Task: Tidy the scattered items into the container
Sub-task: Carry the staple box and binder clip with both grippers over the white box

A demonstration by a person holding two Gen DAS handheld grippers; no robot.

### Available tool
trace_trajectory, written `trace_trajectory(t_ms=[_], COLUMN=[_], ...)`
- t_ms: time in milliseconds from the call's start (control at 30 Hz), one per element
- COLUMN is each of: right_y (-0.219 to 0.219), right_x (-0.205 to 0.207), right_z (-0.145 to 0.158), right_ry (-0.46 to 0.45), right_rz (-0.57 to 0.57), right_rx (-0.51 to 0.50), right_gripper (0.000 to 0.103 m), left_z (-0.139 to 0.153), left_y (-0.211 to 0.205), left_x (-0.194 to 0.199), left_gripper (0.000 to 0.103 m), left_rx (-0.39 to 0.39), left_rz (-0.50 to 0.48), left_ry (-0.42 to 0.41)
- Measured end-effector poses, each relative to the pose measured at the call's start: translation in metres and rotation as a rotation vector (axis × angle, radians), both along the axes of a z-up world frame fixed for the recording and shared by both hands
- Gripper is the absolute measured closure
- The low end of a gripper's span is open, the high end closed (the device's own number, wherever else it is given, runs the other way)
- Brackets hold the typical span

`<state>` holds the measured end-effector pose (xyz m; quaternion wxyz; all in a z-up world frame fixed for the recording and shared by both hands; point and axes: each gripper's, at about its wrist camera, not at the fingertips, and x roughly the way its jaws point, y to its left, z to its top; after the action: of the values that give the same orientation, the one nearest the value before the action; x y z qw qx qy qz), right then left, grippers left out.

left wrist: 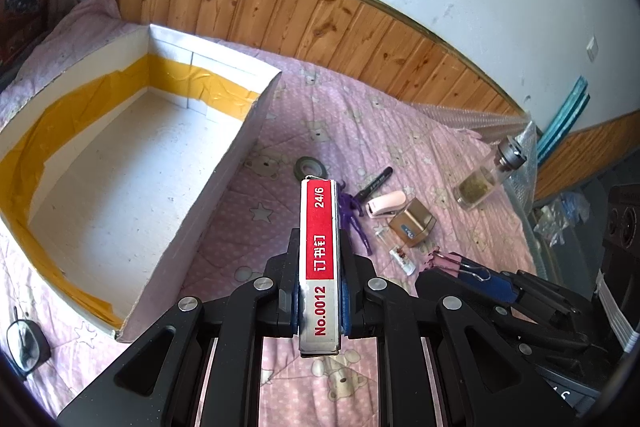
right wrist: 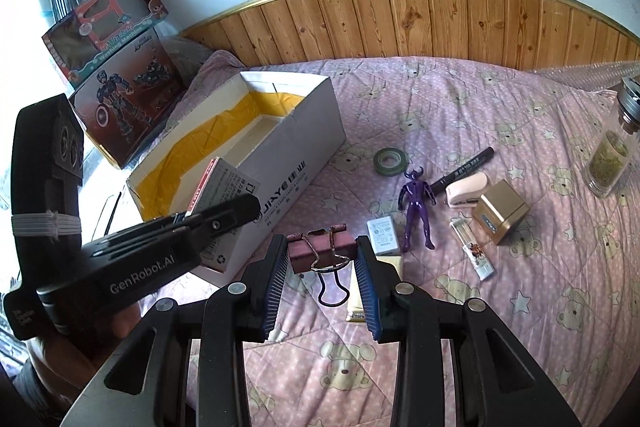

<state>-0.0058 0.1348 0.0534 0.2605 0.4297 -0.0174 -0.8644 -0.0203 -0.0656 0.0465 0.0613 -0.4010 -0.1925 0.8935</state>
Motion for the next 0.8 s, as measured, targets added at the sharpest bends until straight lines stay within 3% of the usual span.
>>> trace_trajectory(t_ms=[267,800], right_y=[-0.018,-0.049], right_x=[-0.008,-0.030], right_z=[0.008,0.020], right_ry=[0.003,0.002], right_rz=[0.026,0.071], right_rx=[-0.008,-0.024], right_gripper=[0.067,0.067], left_z=[0.001,0.000], left_y=[-0.019,-0.040], left_x=[-0.004,-0.012], left_gripper=[0.088,0.088], left_rx=[0.032,0.020], left_rz=[0.039,0.094], left_ry=[-0.001,-0.016])
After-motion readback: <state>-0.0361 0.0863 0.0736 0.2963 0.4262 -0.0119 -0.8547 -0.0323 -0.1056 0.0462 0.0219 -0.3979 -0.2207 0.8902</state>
